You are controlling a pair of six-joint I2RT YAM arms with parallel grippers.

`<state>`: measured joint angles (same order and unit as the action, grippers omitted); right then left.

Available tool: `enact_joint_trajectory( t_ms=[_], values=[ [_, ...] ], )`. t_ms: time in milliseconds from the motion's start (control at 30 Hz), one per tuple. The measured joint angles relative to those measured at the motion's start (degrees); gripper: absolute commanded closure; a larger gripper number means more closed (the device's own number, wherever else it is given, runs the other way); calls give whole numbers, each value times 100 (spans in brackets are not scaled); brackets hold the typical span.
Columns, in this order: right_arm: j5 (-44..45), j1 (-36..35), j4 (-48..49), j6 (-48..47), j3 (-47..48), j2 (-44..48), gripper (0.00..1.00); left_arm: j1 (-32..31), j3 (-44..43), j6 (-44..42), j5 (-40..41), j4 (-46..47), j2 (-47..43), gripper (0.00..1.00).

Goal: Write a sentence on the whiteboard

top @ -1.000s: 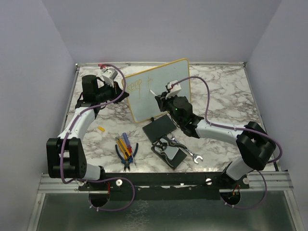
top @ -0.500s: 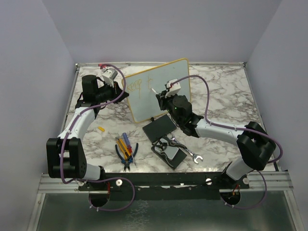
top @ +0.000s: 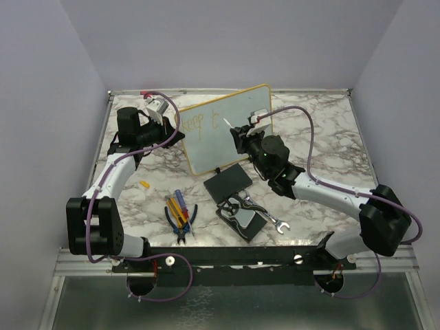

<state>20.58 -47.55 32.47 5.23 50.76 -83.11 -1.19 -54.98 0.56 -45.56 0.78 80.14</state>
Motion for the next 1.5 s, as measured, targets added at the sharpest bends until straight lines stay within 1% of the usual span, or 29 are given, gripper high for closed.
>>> enact_joint_trajectory(
  t_ms=[133,633,1200,1500],
  values=[
    [4,4,46,-116,125,116,99,0,0,0,0,0,0,100],
    [4,4,98,-535,824,-549,99,0,0,-2,0,0,0,100],
    [144,4,181,-678,909,-787,99,0,0,-2,0,0,0,100],
    [223,4,205,-573,789,-809,99,-2,0,0,2,2,0,100]
  ],
)
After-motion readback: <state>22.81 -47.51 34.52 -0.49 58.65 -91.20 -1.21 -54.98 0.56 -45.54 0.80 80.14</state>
